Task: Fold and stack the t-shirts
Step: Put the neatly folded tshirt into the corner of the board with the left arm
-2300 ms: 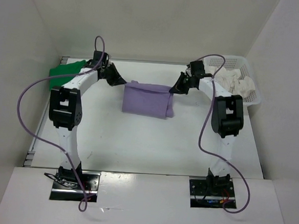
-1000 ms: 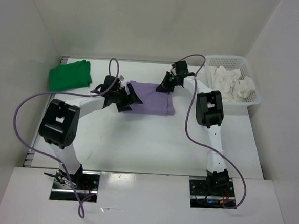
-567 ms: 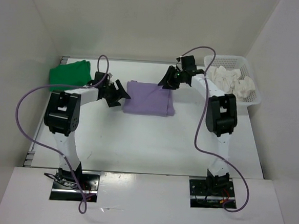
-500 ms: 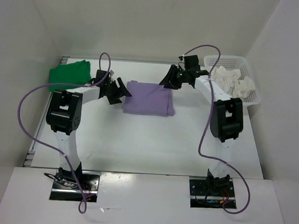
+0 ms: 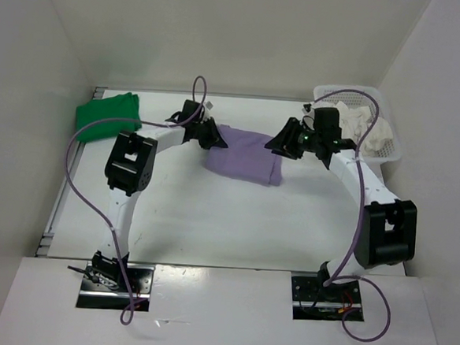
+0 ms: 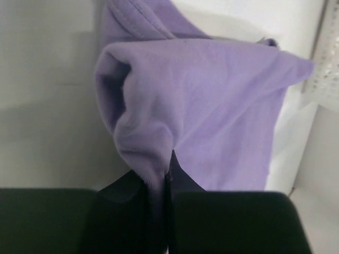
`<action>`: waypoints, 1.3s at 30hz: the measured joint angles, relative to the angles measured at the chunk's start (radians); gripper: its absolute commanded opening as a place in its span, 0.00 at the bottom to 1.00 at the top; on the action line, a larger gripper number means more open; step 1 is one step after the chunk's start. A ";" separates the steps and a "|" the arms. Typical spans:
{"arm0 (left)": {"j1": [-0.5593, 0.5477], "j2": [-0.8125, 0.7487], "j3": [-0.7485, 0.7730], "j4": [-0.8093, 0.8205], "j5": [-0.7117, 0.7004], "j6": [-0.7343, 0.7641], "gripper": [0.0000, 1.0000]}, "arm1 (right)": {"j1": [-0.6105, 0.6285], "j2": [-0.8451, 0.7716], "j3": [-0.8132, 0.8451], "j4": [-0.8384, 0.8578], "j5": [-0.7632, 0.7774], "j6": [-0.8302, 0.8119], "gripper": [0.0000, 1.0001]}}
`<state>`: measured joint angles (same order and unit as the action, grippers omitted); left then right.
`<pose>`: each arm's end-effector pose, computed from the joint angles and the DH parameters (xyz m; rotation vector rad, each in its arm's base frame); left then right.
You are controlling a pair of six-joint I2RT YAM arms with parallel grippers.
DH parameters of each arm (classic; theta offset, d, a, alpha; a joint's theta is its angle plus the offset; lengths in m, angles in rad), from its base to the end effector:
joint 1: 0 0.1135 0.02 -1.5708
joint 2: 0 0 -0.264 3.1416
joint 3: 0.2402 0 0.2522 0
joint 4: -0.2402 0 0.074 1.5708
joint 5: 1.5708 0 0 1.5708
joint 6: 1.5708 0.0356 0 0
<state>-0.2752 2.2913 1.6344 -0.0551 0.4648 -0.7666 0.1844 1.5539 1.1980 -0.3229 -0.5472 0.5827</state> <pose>0.4816 -0.1526 0.1407 -0.3332 2.4036 -1.0450 0.3380 0.0819 0.2828 0.1534 2.3284 1.0157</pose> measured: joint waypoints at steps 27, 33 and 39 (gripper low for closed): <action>0.761 -0.732 -0.581 0.011 -0.309 -0.130 1.00 | -0.072 -0.121 -0.193 -0.024 -0.062 -0.047 0.46; 0.724 -0.968 -0.698 0.042 -0.324 -0.150 1.00 | -0.072 -0.114 -0.190 -0.034 0.018 -0.050 0.59; 0.515 -0.955 -0.793 0.005 -0.285 -0.117 1.00 | -0.073 -0.070 -0.071 -0.074 0.317 -0.024 0.91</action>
<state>0.2401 1.3365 0.8410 -0.0505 0.1795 -0.8833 0.1112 1.4841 1.1267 -0.3973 -0.2302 0.5583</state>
